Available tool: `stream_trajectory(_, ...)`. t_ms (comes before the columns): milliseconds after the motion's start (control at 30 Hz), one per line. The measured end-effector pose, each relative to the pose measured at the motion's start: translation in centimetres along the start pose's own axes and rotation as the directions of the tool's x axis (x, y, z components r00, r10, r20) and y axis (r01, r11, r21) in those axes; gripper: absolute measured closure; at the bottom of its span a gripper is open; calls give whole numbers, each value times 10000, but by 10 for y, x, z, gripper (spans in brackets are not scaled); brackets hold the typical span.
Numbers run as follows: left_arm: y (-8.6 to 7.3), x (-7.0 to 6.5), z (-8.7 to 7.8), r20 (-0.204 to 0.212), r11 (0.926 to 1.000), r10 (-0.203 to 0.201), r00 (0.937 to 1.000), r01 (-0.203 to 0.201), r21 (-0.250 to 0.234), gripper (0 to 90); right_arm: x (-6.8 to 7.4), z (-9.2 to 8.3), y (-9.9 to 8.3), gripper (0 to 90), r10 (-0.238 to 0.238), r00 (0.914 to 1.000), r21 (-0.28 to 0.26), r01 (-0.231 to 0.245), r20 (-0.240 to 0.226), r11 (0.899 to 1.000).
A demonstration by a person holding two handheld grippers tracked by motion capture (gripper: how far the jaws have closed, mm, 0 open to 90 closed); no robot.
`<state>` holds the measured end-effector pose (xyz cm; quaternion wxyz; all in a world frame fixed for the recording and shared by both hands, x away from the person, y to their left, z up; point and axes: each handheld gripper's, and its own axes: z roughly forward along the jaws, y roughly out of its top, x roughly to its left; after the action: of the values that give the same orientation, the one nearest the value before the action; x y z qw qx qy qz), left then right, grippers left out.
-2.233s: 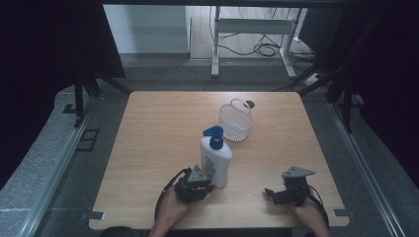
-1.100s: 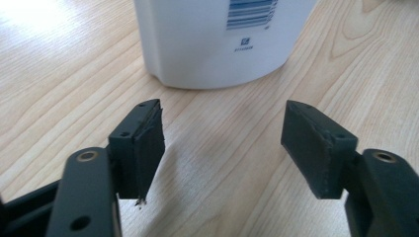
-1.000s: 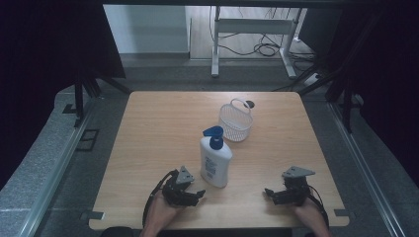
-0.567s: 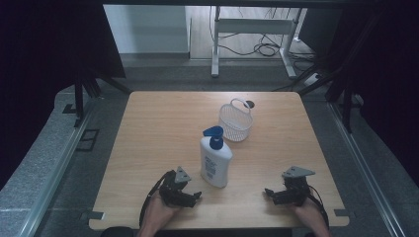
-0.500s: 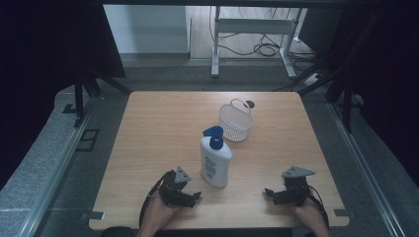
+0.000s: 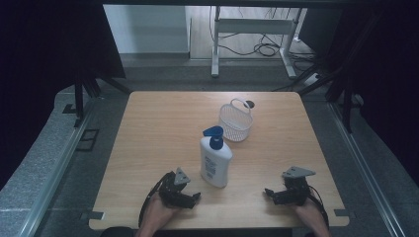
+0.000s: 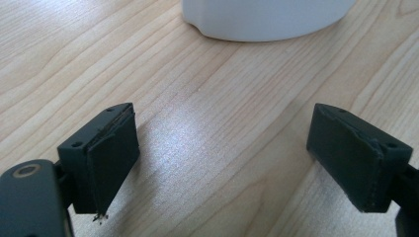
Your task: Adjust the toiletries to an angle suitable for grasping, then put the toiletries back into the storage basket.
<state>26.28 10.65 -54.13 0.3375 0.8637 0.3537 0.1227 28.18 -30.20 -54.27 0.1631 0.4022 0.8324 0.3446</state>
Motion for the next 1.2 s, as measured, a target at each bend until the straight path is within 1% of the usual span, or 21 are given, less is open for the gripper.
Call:
stream_trajectory(33,0,0,0,0,10000,0,10000,0,0,117,0,0,0,5,2,10000,-2,-2,-6,10000)
stream_trajectory(67,-2,1,0,93,9999,93,9999,-92,-133,117,0,0,0,5,4,10000,-2,-4,-10,10000)
stream_trajectory(133,-4,2,0,146,9996,149,9998,-146,-249,117,0,0,0,5,5,10000,-4,-5,-13,10000)
stream_trajectory(333,-4,2,0,154,9996,161,9998,-158,-246,117,0,-1,0,11,-16,10000,63,16,2,10000)
stream_trajectory(533,-4,2,0,150,9996,161,9998,-158,-245,118,3,-7,4,14,-128,9999,-202,129,63,9997)
stream_trajectory(733,-4,2,-1,152,9996,194,9997,-191,-220,118,6,-8,6,28,-190,9998,-255,191,24,9995)
stream_trajectory(833,-4,2,-1,152,9996,194,9997,-190,-220,118,9,-9,8,34,-222,9997,-264,219,-118,9994)
stream_trajectory(933,-4,2,-1,152,9996,194,9997,-191,-220,118,12,-9,9,33,-355,9990,-284,346,-290,9990)
stream_trajectory(1100,-4,2,-1,153,9996,192,9997,-189,-216,118,17,-9,11,8,-536,9974,-334,520,-472,9981)
stream_trajectory(1167,-4,2,-1,154,9996,191,9997,-188,-219,118,18,-9,12,3,-518,9973,-361,500,-517,9981)
stream_trajectory(1200,-4,2,-1,154,9996,192,9997,-188,-218,118,19,-9,12,0,-457,9968,-440,429,-658,9981)
